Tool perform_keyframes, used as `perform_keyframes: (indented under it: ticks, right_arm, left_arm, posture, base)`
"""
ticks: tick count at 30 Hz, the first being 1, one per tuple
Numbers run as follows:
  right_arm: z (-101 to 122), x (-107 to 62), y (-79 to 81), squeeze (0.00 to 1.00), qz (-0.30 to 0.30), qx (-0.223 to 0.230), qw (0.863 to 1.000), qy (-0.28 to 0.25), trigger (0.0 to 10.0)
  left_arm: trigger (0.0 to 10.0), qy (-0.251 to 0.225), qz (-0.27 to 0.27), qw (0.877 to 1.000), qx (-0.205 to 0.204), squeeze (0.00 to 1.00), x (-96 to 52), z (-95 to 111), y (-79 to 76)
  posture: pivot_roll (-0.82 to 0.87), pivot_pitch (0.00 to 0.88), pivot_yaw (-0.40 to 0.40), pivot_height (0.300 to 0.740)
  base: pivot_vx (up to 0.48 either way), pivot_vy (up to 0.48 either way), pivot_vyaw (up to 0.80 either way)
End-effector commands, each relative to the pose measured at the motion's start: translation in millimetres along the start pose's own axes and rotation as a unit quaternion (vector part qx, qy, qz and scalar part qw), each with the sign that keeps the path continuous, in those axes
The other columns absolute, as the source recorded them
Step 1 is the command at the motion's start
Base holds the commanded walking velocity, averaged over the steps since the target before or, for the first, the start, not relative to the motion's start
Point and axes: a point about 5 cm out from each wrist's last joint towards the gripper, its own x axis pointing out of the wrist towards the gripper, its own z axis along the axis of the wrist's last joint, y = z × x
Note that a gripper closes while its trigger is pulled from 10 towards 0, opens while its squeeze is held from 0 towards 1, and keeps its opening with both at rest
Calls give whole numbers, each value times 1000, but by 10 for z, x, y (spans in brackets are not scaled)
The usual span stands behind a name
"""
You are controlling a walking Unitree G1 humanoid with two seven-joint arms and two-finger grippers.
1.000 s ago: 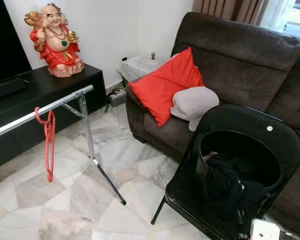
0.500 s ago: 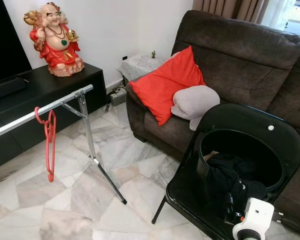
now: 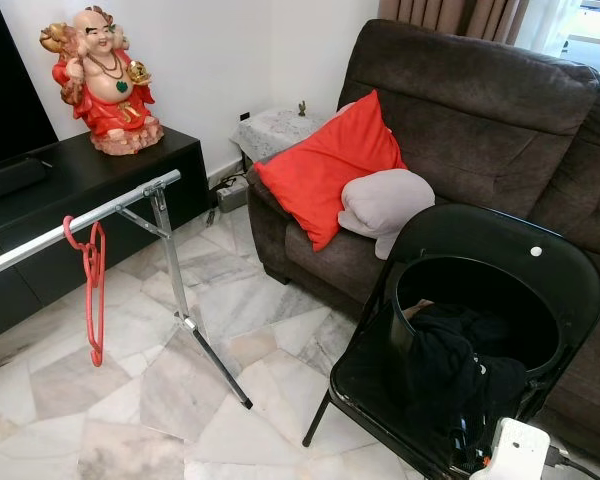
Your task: Hang hanger
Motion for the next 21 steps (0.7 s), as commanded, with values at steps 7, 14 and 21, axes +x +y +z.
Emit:
perform_keyframes:
  ticks: [7, 14, 21]
  right_arm:
    - [-55, 122, -5, 0, 2, -6, 999, 32, 10000]
    - [-81, 174, 21, 0, 11, -2, 999, 38, 10000]
    - [-106, 217, 110, 0, 41, -16, 998, 52, 10000]
  left_arm:
    - [10000, 6, 3, 1000, 6, 0, -7, -20, 29]
    - [10000, 7, 4, 1000, 7, 0, -7, -19, 33]
    - [10000, 6, 4, 1000, 10, 0, -7, -13, 37]
  posture:
    - [7, 0, 16, 740]
    - [9, 0, 21, 740]
    - [10, 0, 22, 740]
  base:
    - [0, 0, 0]
    - [0, 0, 0]
    - [0, 0, 0]
